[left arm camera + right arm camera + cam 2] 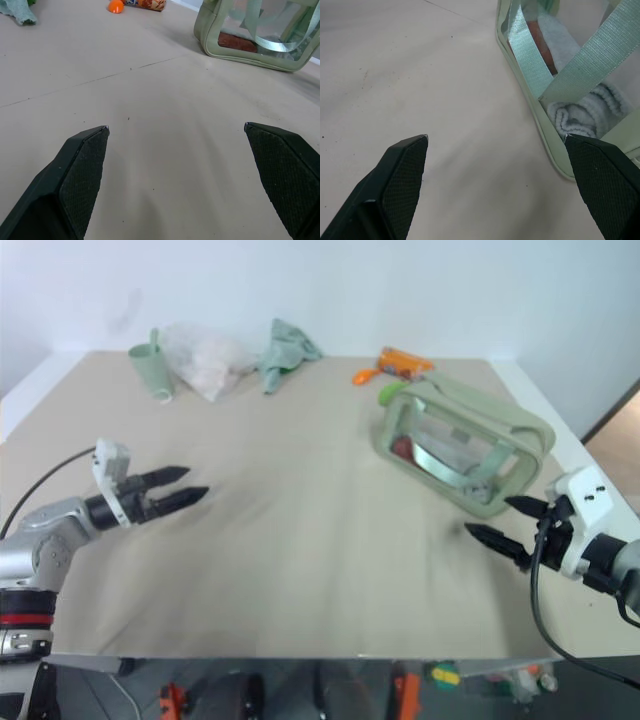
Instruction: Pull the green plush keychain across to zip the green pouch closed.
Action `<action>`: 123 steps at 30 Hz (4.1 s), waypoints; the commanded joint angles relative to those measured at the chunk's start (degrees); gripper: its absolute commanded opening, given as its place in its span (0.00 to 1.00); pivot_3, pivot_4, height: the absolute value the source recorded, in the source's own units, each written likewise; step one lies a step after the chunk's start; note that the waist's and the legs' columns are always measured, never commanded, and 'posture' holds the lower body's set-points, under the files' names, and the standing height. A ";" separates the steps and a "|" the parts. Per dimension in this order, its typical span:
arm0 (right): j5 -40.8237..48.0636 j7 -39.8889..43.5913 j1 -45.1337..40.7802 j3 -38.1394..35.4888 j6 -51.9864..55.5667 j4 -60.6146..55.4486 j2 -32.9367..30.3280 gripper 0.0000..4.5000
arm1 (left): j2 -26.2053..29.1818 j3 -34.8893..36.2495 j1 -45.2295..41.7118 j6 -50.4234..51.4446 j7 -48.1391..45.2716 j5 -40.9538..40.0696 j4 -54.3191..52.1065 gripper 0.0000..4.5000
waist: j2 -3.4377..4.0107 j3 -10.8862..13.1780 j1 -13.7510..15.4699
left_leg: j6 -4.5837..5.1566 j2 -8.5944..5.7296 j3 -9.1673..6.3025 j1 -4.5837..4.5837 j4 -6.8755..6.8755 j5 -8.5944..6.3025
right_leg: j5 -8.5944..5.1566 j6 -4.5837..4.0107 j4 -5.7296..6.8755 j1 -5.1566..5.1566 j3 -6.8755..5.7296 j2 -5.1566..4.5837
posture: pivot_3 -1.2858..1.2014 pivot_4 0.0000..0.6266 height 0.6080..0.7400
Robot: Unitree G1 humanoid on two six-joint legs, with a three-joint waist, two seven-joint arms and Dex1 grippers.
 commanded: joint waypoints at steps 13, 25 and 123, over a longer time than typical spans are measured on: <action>-16.33 -9.25 -39.65 22.72 -2.90 8.18 -3.13 1.00 | -1.63 -3.01 -4.47 -5.15 -8.19 -2.32 -12.40 1.00 | 0.11 0.10 -0.14 | 0.18 -0.07 0.05 0.07 -0.07 0.13 | 0.08 -0.01 0.00 0.04 0.16 0.01 | 0.52 0.24 0.98; -31.42 -3.95 -52.39 38.12 -14.73 24.34 -3.25 1.00 | -2.62 -4.03 -2.58 -4.26 -8.49 -4.35 -19.00 1.00 | 0.14 0.11 0.03 | 0.12 -0.15 -0.02 -0.10 -0.01 0.02 | -0.10 -0.13 -0.02 -0.03 0.05 -0.11 | 0.52 0.24 0.98; -5.01 22.92 -46.57 27.16 0.57 4.37 1.31 1.00 | 3.91 7.72 5.55 3.97 -2.07 -16.96 -22.39 1.00 | 0.23 0.17 0.32 | -0.17 0.02 -0.29 -0.29 0.05 0.08 | -0.14 -0.42 0.17 -0.24 -0.34 0.00 | 0.52 0.24 0.98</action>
